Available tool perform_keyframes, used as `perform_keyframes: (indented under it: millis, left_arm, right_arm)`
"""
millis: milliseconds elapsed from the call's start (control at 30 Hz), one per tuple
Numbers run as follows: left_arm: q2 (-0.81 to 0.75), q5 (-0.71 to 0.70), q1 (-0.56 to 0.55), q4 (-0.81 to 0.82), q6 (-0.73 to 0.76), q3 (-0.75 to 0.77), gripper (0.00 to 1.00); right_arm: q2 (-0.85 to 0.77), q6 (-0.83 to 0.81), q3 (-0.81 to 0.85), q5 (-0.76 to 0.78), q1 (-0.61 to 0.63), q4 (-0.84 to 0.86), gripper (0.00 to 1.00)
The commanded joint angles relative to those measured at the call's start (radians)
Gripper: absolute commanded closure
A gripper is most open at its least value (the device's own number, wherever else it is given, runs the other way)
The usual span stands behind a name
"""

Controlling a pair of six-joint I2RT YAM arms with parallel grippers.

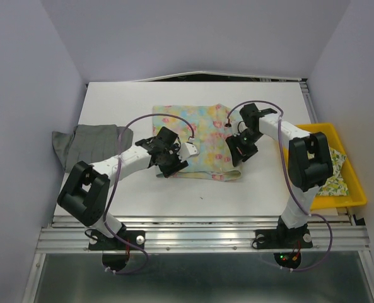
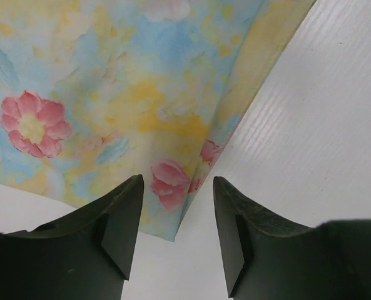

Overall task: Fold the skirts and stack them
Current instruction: Flatten the skirt out

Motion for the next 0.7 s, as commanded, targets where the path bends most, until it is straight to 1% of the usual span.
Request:
perform_keyframes:
  millis: [0, 133, 200, 233, 300, 433, 567, 667]
  left_arm:
    - [-0.042, -0.085, -0.029, 0.043, 0.061, -0.024, 0.40]
    - [-0.050, -0.108, -0.057, 0.049, 0.091, -0.030, 0.39]
    - [-0.050, -0.139, -0.072, 0.069, 0.096, -0.047, 0.39]
    - [-0.045, -0.168, -0.084, 0.089, 0.098, -0.049, 0.39]
    - [-0.035, -0.194, -0.092, 0.110, 0.098, -0.047, 0.39]
    - [-0.004, -0.196, -0.106, 0.115, 0.102, -0.026, 0.39]
    - [0.013, -0.211, -0.121, 0.122, 0.104, -0.014, 0.39]
    - [0.036, -0.219, -0.130, 0.136, 0.101, -0.010, 0.39]
  right_arm:
    - [-0.003, 0.064, 0.067, -0.042, -0.001, -0.013, 0.38]
    - [0.028, 0.101, 0.173, -0.114, -0.059, -0.029, 0.39]
    - [0.049, 0.107, 0.210, -0.134, -0.080, -0.028, 0.41]
    - [0.072, 0.107, 0.230, -0.133, -0.093, -0.028, 0.43]
    - [0.089, 0.108, 0.231, -0.136, -0.093, -0.022, 0.45]
    - [0.112, 0.154, 0.202, -0.122, -0.102, 0.070, 0.50]
    - [0.138, 0.179, 0.181, -0.084, -0.102, 0.148, 0.60]
    - [0.160, 0.182, 0.159, -0.047, -0.102, 0.193, 0.66]
